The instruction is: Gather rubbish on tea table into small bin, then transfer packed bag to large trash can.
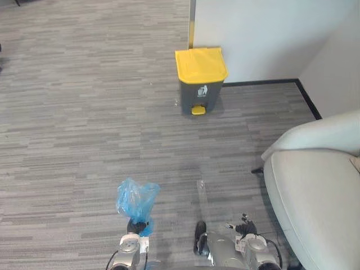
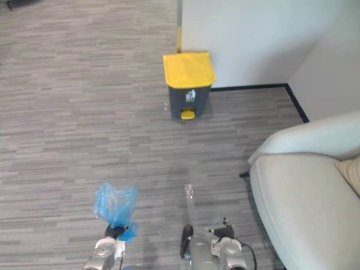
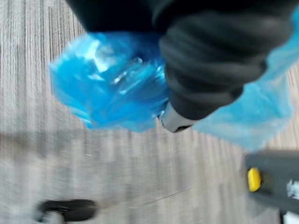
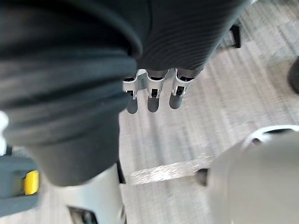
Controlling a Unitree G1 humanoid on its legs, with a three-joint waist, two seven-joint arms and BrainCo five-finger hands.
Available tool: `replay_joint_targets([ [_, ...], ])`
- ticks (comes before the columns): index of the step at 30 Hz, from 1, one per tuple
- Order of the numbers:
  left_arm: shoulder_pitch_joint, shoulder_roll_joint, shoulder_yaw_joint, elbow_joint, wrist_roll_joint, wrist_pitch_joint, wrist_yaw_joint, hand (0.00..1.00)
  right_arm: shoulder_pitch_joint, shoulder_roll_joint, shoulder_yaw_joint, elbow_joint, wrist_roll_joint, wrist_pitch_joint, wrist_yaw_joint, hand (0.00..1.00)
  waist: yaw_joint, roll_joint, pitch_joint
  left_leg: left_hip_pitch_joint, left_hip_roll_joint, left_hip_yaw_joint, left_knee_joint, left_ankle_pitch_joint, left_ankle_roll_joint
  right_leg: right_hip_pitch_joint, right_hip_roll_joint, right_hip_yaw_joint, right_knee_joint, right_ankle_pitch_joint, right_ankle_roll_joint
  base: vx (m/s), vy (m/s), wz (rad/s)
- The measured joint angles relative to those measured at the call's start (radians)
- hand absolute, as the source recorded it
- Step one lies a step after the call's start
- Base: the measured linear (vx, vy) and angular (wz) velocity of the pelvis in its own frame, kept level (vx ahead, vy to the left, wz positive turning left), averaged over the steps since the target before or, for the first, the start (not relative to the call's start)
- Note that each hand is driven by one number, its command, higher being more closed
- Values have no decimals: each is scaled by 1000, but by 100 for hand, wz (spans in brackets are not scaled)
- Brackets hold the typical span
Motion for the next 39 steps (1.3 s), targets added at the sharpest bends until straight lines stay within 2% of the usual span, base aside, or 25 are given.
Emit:
replay_joint_targets([
  [2,13,-11,1,-28,-1,0,-5,100,-6,14,1,-6,10,-1,1,0,12,-16,-3,-88,25,52,31,-39,31,58,-2,20,-42,-8,2,332,-41,-24],
  [4,13,-20,2,-31,-1,0,-7,100,-24,18,-5,-6,16,0,1,0,23,-19,-5,-161,25,69,-66,-58,54,82,-5,38,-71,-10,7,260,28,-32],
  [6,15,-25,0,-27,-1,1,-16,100,-36,25,-29,-4,17,0,0,0,26,-22,-4,-204,-10,64,-287,-54,59,103,-26,57,-80,-25,38,262,154,-20],
  [7,20,-27,-2,-27,-1,1,-17,100,-33,18,-35,2,16,0,-2,0,26,-27,-2,-203,-54,40,-464,-14,66,122,-49,67,-80,-44,67,263,183,-13],
  [8,19,-27,-4,-26,-2,1,-17,100,-28,14,-35,4,16,0,-3,0,27,-27,-4,-199,-67,26,-517,11,66,124,-53,72,-78,-49,77,272,218,-16],
  [10,27,-28,-4,-16,-4,1,-16,100,-7,-5,-35,14,16,2,-4,0,45,-4,-13,-170,-86,-19,-636,176,69,138,-48,118,-66,-87,133,280,273,-46],
  [11,26,-9,-4,-12,-5,1,-15,100,3,14,-34,20,15,3,-4,0,48,-44,-35,-163,-125,12,-624,128,81,137,-94,147,-50,-112,160,303,269,-43],
  [13,28,4,-6,-4,-5,2,-15,100,11,30,-34,23,12,3,-3,0,53,-72,-43,-135,-164,48,-623,80,95,125,-147,172,21,-139,189,313,200,-32],
  [16,32,12,-22,3,-5,4,-16,100,13,35,-34,22,2,5,0,0,56,-63,-41,-51,-198,88,-645,32,121,2,-191,246,351,-120,220,345,268,-33],
  [17,37,17,-47,5,-7,6,-15,100,16,40,-33,18,-3,6,2,0,47,-62,-41,-16,-208,85,-652,14,131,-60,-207,258,496,-75,236,312,163,3],
  [18,36,31,-52,15,-10,6,-17,100,9,40,-33,16,-5,4,3,0,42,-59,-38,20,-210,85,-651,2,143,-110,-218,250,631,-89,228,316,126,12],
  [20,36,40,-51,21,-12,6,-15,100,9,40,-32,18,-6,4,4,0,41,-62,-40,67,-210,73,-662,-13,151,-149,-219,201,697,-139,202,414,25,23],
  [21,34,41,-49,22,-18,6,-15,100,8,39,-32,18,-7,4,4,0,38,-59,-38,110,-200,64,-695,-14,151,-184,-198,153,673,-174,171,405,-20,21],
  [23,30,43,-48,24,-22,6,-14,100,-8,34,-31,19,-7,4,5,0,28,-40,-27,142,-172,53,-713,-14,150,-223,-141,122,559,-191,151,337,-81,24],
  [24,28,50,-48,26,-22,6,-15,100,-19,32,-29,19,-7,4,5,0,8,-39,-25,154,-160,34,-714,-14,150,-239,-102,107,378,-158,137,431,-164,36],
  [25,27,52,-49,28,-22,6,-15,100,-19,31,-28,19,-7,4,5,0,6,-43,-28,158,-160,32,-714,-14,149,-238,-95,106,321,-133,135,372,-151,43],
  [26,25,66,-47,33,-22,5,-16,100,0,28,-22,26,-7,4,5,0,7,-81,-36,182,-189,13,-713,-31,119,-225,-89,118,140,45,83,465,-147,18],
  [27,17,43,-39,59,-22,5,-15,100,-11,-8,-26,48,-7,5,6,0,13,-18,-41,190,-144,-19,-711,-52,88,-208,-56,96,160,35,71,392,-101,10],
  [30,2,20,-27,66,-20,5,-16,100,-12,-29,-45,49,-7,5,5,0,3,10,-32,195,-118,-43,-654,-45,76,-158,-41,68,148,-21,64,381,-144,17],
  [32,4,7,6,62,-20,5,-17,100,11,-21,-43,42,-6,6,5,0,4,3,-24,127,-90,-42,-418,-32,52,-76,-34,52,104,-38,60,277,-133,21],
  [33,10,-4,23,45,-20,6,-19,100,11,-14,-25,37,-5,4,5,0,6,-5,-19,43,-56,-36,-209,-5,8,-19,-33,49,66,-50,53,304,-80,6],
  [34,26,-19,38,26,-20,6,-22,100,16,-12,-24,37,-4,4,4,0,11,-13,-13,-33,-6,7,-44,-28,15,29,-27,48,46,-69,44,245,-50,-1],
  [36,36,-23,38,4,-21,6,-26,100,22,-1,-34,31,-2,5,2,0,17,-18,-14,-86,25,52,-37,-54,41,64,-28,49,25,-77,51,221,2,-8],
  [38,39,-23,37,-7,-21,5,-35,100,23,9,-38,11,5,4,-1,0,22,-20,-15,-119,13,88,-182,-61,54,71,-44,68,19,-87,66,198,84,-22],
  [39,38,-24,34,-6,-21,6,-38,100,19,13,-42,3,6,4,-1,0,22,-21,-14,-132,-17,91,-334,-51,68,75,-62,82,22,-96,82,181,125,-18],
])
